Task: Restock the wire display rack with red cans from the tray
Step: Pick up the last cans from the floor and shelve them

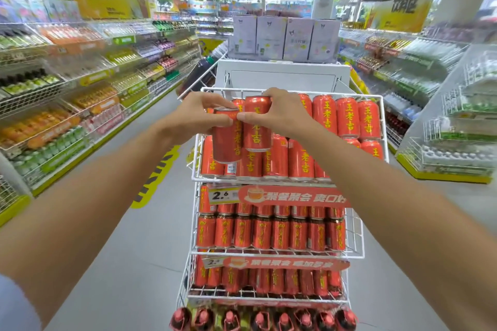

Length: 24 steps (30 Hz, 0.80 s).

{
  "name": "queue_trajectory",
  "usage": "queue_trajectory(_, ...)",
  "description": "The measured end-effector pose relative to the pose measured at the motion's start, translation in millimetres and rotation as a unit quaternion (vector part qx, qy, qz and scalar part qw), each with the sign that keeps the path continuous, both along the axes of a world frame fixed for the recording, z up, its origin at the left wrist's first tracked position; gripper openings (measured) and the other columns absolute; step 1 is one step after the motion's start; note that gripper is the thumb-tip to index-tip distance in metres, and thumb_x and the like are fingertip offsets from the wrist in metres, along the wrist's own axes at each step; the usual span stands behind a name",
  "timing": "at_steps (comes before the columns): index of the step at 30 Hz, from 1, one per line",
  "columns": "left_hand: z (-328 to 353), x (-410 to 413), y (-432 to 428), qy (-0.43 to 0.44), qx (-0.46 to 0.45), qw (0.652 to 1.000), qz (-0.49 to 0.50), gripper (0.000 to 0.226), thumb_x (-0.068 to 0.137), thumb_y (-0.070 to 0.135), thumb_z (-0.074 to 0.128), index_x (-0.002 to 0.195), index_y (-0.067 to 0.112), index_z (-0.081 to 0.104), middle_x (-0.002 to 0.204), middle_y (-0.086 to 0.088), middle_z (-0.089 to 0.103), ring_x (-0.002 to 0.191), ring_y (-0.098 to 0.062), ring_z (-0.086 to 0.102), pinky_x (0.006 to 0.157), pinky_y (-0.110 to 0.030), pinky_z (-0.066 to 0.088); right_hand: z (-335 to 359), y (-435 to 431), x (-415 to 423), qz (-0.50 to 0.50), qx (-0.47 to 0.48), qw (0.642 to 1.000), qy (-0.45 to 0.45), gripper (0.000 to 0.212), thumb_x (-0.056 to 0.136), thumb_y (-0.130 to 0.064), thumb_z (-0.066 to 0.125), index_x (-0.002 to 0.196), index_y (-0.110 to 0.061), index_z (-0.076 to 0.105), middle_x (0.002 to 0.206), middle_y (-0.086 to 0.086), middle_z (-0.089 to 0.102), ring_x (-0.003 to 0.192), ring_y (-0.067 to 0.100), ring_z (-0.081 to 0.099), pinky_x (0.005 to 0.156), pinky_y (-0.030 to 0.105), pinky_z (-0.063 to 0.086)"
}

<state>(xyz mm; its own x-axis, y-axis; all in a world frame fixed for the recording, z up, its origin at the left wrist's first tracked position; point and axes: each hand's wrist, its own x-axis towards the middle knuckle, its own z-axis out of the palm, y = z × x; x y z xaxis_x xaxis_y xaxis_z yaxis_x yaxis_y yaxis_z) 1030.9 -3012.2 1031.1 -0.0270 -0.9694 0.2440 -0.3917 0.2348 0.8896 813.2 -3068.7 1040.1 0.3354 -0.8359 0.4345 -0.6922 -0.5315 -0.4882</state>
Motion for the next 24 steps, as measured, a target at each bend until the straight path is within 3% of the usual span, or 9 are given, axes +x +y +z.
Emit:
queue_trajectory(2,-1,5,-8,0.016,0.013,1.0,-0.006,0.036,0.072,0.017,0.082,0.108,0.016,0.079,0.115,-0.027,0.067,0.089,-0.027,0.063,0.078,-0.052,0.052,4,-12,6,-0.011,-0.01,1.0,0.016,0.071,0.066,-0.08,0.075,0.101,-0.018,0.069,0.09,0.0,0.068,0.094,0.022,0.062,0.081,0.04,0.053)
queue_trajectory(6,-10,11,-21,0.008,0.025,0.999,-0.018,0.03,0.083,0.005,0.078,0.11,0.016,0.079,0.127,-0.021,0.067,0.086,-0.024,0.06,0.074,-0.042,0.047,7,-28,16,-0.027,-0.012,0.999,0.017,0.074,0.067,-0.08,0.074,0.1,-0.015,0.068,0.091,0.005,0.069,0.097,0.025,0.061,0.085,0.045,0.054)
queue_trajectory(11,-19,19,-35,0.045,0.047,0.998,-0.021,0.035,0.073,0.016,0.08,0.108,0.018,0.08,0.128,-0.02,0.068,0.099,-0.031,0.066,0.087,-0.054,0.055,2,-43,28,-0.057,-0.005,0.998,0.015,0.075,0.07,-0.082,0.069,0.103,-0.015,0.067,0.098,0.007,0.068,0.102,0.027,0.059,0.084,0.043,0.054)
queue_trajectory(18,-37,26,-42,0.052,0.079,0.995,-0.032,0.028,0.082,0.005,0.078,0.107,0.018,0.08,0.124,-0.023,0.068,0.093,-0.022,0.069,0.08,-0.038,0.055,2,-57,39,-0.111,-0.001,0.994,-0.012,0.083,0.069,-0.084,0.067,0.113,-0.014,0.065,0.112,0.014,0.068,0.11,0.035,0.062,0.084,0.041,0.051)
queue_trajectory(21,-51,25,-45,0.027,0.078,0.996,-0.033,0.028,0.084,0.003,0.078,0.107,0.018,0.081,0.125,-0.012,0.071,0.09,-0.019,0.066,0.075,-0.036,0.052,-3,-59,43,-0.118,-0.002,0.993,0.013,0.083,0.068,-0.084,0.067,0.11,-0.012,0.063,0.11,0.014,0.068,0.109,0.037,0.062,0.08,0.042,0.05)
queue_trajectory(24,-60,24,-45,0.029,0.076,0.996,-0.037,0.025,0.087,-0.001,0.075,0.109,0.009,0.078,0.104,-0.005,0.071,0.088,-0.018,0.063,0.066,-0.025,0.053,-8,-59,49,-0.122,-0.024,0.992,0.032,0.083,0.072,-0.083,0.065,0.114,-0.011,0.063,0.113,0.016,0.069,0.112,0.039,0.062,0.081,0.042,0.049)
